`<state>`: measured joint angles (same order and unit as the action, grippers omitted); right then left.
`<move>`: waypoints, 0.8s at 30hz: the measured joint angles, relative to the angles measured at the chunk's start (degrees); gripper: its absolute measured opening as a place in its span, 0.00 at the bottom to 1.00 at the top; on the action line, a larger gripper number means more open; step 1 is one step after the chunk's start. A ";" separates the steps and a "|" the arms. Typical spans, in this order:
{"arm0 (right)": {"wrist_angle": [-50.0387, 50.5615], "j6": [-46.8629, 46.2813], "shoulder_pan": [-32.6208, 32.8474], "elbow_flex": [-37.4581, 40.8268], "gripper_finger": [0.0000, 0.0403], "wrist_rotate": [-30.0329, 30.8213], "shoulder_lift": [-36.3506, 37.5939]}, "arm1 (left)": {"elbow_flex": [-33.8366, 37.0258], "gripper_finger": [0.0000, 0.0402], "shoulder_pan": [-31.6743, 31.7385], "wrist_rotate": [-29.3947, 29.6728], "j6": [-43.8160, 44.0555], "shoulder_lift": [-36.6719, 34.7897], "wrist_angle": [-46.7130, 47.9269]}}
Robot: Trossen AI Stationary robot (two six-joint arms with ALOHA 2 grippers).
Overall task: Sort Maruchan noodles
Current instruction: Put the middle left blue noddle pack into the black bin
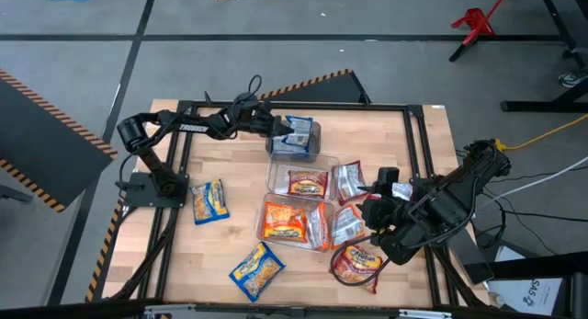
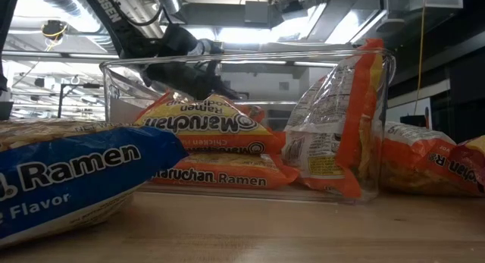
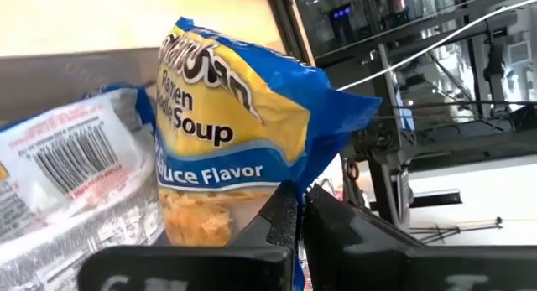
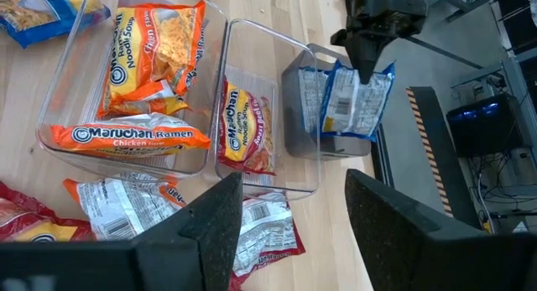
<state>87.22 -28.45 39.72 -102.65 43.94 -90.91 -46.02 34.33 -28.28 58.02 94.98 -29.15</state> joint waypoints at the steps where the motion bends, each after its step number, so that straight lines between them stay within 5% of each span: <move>1: 0.00 0.00 0.00 0.00 0.49 0.02 0.00 | 0.00 0.01 0.00 -0.09 0.35 0.00 0.01; 12: 0.39 -0.01 0.00 0.00 0.49 0.00 0.00 | 0.00 0.01 -0.21 -4.37 8.58 0.00 -4.44; 24: 0.45 -0.24 0.00 0.00 0.49 -0.04 0.00 | 0.00 0.01 -0.66 -0.61 4.43 -0.04 4.29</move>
<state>87.67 -28.69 39.72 -102.65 43.90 -90.91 -46.02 33.67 -28.89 62.46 94.94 -24.86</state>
